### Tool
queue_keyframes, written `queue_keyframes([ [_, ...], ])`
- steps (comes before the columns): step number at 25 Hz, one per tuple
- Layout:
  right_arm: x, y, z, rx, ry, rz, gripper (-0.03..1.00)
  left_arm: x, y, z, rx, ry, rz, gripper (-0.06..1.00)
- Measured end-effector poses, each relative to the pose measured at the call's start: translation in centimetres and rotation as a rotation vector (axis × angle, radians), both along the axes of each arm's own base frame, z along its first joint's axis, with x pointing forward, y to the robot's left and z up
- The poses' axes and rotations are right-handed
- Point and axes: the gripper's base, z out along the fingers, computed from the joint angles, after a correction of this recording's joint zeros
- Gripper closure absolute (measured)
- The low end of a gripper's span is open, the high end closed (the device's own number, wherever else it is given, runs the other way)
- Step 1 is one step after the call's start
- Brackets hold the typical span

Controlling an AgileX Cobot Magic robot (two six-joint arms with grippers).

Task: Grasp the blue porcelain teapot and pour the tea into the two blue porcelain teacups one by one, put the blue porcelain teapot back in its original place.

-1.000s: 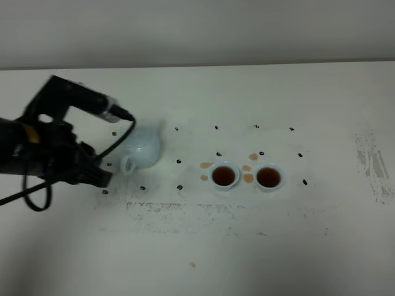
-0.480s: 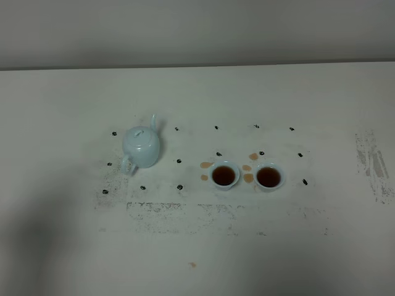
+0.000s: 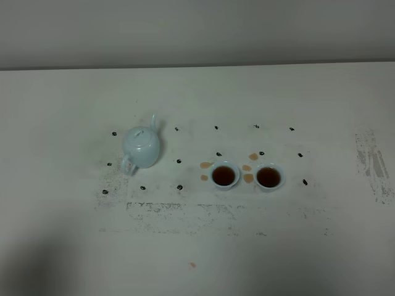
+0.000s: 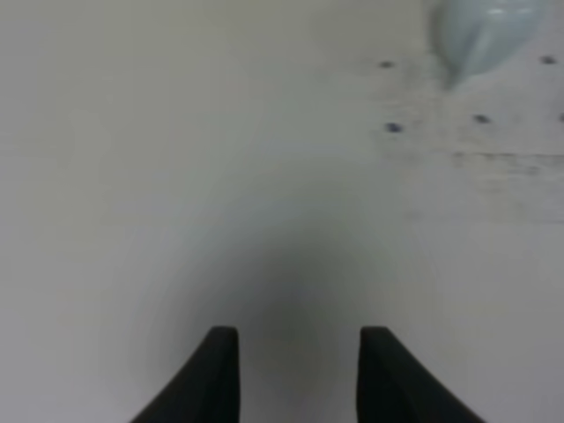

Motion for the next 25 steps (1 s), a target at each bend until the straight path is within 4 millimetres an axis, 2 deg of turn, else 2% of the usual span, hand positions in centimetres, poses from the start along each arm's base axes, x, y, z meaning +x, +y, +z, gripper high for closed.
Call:
queue_keyframes([
  [4,0.0,0.0,0.0,0.0,0.0,0.0,0.55,-0.7,-0.9,0.0,-0.014,-0.025,-0.108,0.63],
  [10,0.0,0.0,0.0,0.0,0.0,0.0,0.55,-1.3,-0.9,-0.7,0.03,-0.028,-0.201,0.63],
  [21,0.0,0.0,0.0,0.0,0.0,0.0,0.55,-3.6,-0.5,-1.2,0.091,-0.127,-0.168,0.63],
  [25,0.0,0.0,0.0,0.0,0.0,0.0,0.55,-3.9,-0.3,-1.9,0.111,-0.108,-0.15,0.63],
])
